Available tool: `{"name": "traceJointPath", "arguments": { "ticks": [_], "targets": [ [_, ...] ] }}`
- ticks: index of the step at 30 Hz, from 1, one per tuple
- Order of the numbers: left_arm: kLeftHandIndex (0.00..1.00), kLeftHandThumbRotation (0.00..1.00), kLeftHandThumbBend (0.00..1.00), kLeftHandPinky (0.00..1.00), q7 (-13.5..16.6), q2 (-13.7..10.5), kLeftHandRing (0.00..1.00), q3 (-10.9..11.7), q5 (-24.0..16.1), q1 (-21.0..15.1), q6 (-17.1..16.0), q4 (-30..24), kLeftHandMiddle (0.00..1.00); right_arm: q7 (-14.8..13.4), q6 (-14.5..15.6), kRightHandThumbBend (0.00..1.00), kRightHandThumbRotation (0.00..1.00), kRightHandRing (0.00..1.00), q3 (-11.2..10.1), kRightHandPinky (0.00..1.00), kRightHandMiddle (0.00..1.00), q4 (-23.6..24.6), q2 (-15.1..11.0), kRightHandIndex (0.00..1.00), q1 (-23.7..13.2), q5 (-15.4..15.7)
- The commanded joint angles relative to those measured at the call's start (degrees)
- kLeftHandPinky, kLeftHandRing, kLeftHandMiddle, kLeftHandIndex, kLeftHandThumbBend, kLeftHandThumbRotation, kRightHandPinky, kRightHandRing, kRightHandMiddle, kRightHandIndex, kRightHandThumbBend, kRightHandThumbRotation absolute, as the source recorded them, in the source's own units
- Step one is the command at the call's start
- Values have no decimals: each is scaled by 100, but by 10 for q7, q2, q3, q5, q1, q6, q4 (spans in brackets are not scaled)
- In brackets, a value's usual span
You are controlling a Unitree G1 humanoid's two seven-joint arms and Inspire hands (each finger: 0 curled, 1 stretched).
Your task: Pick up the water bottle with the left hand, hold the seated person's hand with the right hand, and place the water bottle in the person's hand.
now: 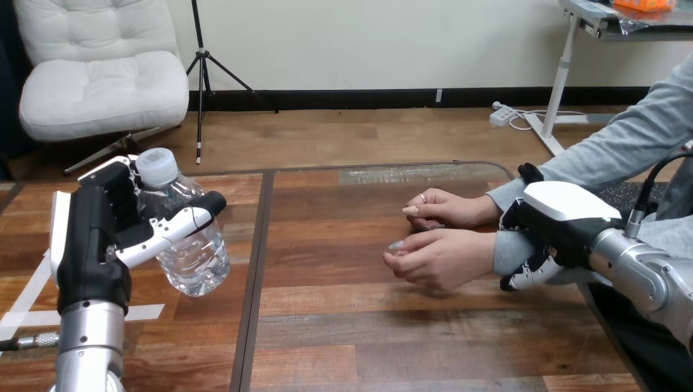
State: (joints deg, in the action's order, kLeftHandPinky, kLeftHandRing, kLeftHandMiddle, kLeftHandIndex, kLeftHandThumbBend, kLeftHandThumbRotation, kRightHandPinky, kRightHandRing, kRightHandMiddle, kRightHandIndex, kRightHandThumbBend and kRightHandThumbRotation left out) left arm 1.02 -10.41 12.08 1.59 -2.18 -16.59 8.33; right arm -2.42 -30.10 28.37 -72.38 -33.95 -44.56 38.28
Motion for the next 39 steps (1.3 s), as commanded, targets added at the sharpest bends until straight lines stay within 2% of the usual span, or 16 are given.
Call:
{"name": "traceJointPath", "arguments": {
  "ticks": [1, 15, 21, 27, 33, 39],
  "targets": [
    [39, 0, 68, 28, -1, -6, 34, -2, -3, -32, -8, -23, 39, -11, -13, 62, 0, 25, -28, 19, 32, 21, -6, 34, -38, -23],
    [39, 0, 69, 28, 0, -4, 34, -2, 0, -32, -2, -26, 39, -14, -27, 62, 0, 25, -36, 20, 32, 29, -12, 33, -46, -25],
    [39, 0, 69, 28, -1, -5, 34, -2, -1, -33, -8, -22, 39, -4, -26, 62, 0, 26, -45, 21, 33, 34, -13, 33, -50, -30],
    [39, 0, 69, 28, -1, -5, 34, -2, -1, -35, -5, -21, 39, -12, -38, 63, 0, 27, -48, 22, 33, 35, -14, 33, -51, -32],
    [39, 0, 69, 28, 0, -4, 34, -2, 0, -35, -1, -23, 39, -8, -43, 63, 0, 27, -53, 22, 33, 39, -14, 33, -51, -40],
    [39, 0, 70, 28, -1, -5, 34, -4, -2, -37, -1, -21, 39, 12, -37, 62, 0, 27, -60, 22, 34, 48, -13, 33, -53, -51]
  ]
}}
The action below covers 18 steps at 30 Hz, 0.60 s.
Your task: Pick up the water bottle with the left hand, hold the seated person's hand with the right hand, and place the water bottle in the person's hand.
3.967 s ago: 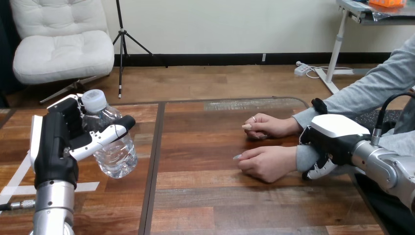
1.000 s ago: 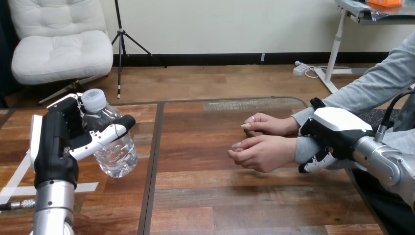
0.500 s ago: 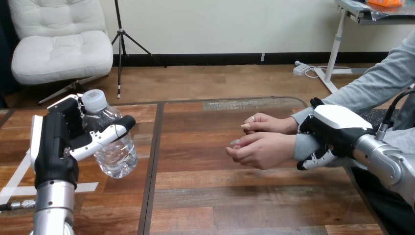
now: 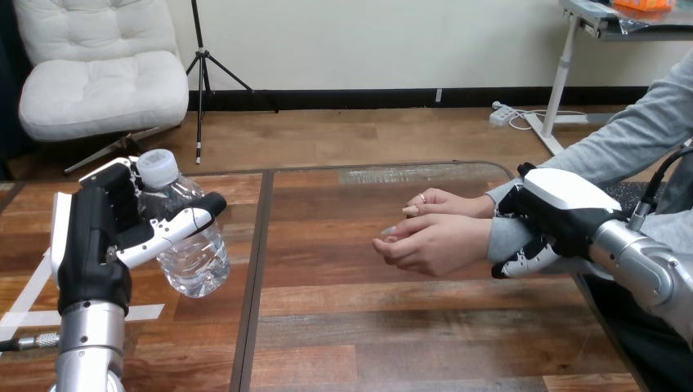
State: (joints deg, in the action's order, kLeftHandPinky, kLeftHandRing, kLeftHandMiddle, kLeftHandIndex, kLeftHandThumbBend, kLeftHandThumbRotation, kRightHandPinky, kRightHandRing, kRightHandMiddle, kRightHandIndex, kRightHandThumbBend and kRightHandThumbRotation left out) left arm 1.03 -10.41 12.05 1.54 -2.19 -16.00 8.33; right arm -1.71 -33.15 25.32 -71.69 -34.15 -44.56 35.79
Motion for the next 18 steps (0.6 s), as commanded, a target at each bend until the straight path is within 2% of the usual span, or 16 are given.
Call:
{"name": "traceJointPath", "arguments": {
  "ticks": [1, 9, 18],
  "targets": [
    [39, 0, 70, 28, -1, -6, 34, -4, -3, -38, -9, -18, 39, 10, -4, 62, 0, 27, -32, 22, 34, 43, -10, 33, -54, -29],
    [39, 0, 70, 29, 2, -9, 34, -7, -14, -49, -15, -2, 39, 24, -1, 61, 0, 28, -40, 23, 34, 51, -9, 34, -54, -33],
    [39, 0, 69, 29, 1, -7, 34, -8, -19, -69, -26, 26, 39, 17, -10, 62, 0, 28, -42, 24, 34, 52, -8, 33, -52, -34]
  ]
}}
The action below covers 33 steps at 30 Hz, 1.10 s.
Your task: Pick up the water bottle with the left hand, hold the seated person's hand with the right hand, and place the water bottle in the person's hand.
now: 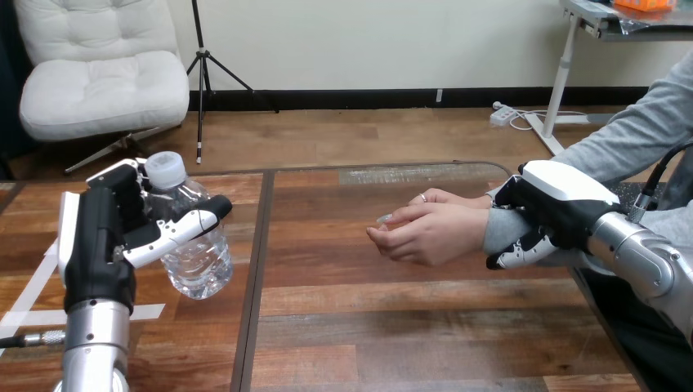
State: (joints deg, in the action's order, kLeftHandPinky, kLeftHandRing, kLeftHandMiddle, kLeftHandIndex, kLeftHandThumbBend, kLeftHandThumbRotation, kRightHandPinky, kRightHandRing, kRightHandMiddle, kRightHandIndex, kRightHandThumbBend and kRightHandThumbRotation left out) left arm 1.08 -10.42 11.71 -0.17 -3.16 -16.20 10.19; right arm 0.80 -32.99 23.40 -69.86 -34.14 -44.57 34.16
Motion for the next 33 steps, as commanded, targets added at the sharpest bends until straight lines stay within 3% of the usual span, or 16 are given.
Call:
{"name": "traceJointPath", "arguments": {
  "ticks": [1, 15, 19, 33],
  "targets": [
    [39, 0, 69, 29, 0, -7, 34, -5, -1, -61, -24, 9, 39, -8, -12, 63, 0, 28, -23, 24, 33, 34, -8, 33, -52, -18],
    [40, 0, 69, 29, -5, -3, 35, -11, 0, -93, -47, 55, 39, -9, -20, 64, 0, 29, -25, 25, 35, 42, -8, 34, -50, -15],
    [40, 0, 70, 30, 4, 1, 34, -17, -8, -136, -68, 120, 39, -5, -23, 63, 0, 30, -28, 26, 36, 45, -6, 35, -48, -18],
    [40, 0, 69, 30, 13, 3, 34, -26, -12, -188, -100, 199, 39, -11, -31, 64, 0, 30, -29, 25, 36, 47, -4, 35, -46, -18]
  ]
}}
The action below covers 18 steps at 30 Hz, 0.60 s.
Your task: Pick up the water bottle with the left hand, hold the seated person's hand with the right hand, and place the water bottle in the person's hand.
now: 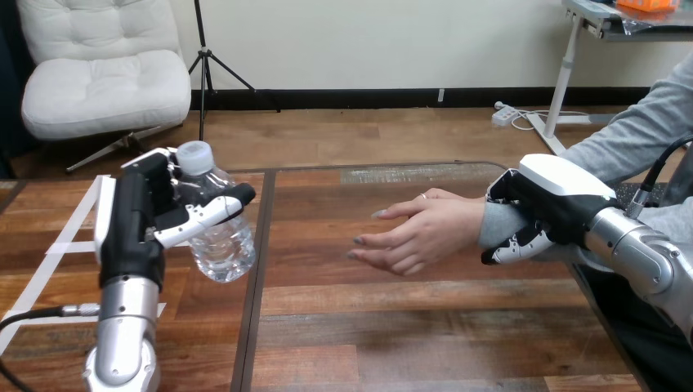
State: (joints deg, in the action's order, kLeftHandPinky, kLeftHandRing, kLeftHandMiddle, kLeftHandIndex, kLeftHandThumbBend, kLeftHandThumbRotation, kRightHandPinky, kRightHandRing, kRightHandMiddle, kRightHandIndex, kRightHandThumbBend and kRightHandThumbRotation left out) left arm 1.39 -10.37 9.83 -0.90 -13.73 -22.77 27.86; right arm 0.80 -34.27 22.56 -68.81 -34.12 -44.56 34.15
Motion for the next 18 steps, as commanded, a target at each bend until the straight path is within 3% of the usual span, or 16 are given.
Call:
{"name": "traceJointPath", "arguments": {
  "ticks": [1, 18],
  "targets": [
    [40, 0, 69, 30, 10, 3, 34, -7, -4, -86, -35, 27, 39, -11, -18, 64, 0, 30, -21, 25, 36, 36, -4, 35, -46, -18],
    [40, 0, 65, 32, 9, 12, 36, -11, -1, -140, -60, 106, 40, -3, -7, 63, 0, 29, -21, 25, 35, 45, -3, 34, -44, -18]
  ]
}}
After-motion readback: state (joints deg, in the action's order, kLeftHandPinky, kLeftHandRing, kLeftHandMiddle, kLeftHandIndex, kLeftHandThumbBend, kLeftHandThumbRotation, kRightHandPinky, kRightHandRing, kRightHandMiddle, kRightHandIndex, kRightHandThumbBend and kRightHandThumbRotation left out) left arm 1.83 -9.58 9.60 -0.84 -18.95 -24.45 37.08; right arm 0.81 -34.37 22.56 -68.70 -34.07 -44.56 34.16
